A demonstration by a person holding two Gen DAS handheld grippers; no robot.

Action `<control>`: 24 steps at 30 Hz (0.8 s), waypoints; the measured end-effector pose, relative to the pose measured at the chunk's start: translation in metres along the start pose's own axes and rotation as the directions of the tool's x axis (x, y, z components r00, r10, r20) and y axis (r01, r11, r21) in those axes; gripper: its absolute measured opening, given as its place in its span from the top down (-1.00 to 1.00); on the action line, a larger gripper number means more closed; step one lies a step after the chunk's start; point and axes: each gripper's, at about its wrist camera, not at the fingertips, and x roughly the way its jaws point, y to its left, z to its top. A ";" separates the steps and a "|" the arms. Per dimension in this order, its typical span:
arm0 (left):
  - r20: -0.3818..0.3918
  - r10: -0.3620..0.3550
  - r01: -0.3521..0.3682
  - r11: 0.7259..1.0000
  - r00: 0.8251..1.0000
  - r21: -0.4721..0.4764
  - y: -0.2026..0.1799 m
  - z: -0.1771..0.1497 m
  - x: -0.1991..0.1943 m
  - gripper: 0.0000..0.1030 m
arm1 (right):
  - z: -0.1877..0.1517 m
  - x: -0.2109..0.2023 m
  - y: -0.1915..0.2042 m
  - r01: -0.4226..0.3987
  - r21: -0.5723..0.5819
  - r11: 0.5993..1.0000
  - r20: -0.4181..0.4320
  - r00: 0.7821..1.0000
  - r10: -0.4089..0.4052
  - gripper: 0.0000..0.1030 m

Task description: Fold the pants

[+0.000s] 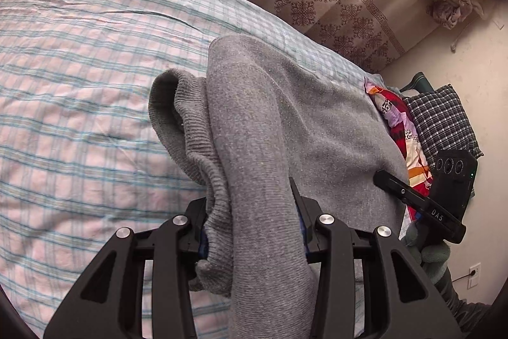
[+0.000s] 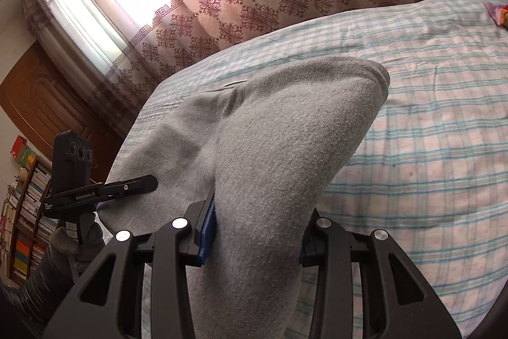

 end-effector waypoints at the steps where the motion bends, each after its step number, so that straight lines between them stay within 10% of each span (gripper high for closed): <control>1: -0.004 -0.001 0.001 1.000 1.000 0.002 -0.004 0.001 0.008 0.22 | 0.001 -0.002 -0.009 0.006 0.002 1.000 0.004 1.000 -0.006 0.26; 13: -0.074 0.039 -0.038 0.999 0.996 0.006 -0.006 0.002 0.068 0.15 | 0.002 0.025 -0.075 0.067 0.029 0.997 -0.055 0.996 -0.065 0.21; 17: -0.087 0.096 -0.091 0.995 0.992 0.051 -0.001 -0.003 0.074 -0.15 | -0.004 0.029 -0.082 0.087 0.050 0.995 -0.070 0.994 -0.083 0.01; 19: -0.089 0.133 -0.127 0.989 0.987 0.072 0.001 -0.005 0.075 -0.31 | -0.006 0.027 -0.082 0.148 0.052 0.988 -0.062 0.987 -0.145 -0.35; 24: -0.085 0.246 -0.228 0.956 0.966 0.185 -0.012 -0.006 0.072 -0.45 | -0.014 0.006 -0.067 0.296 0.036 0.954 -0.021 0.955 -0.296 -0.39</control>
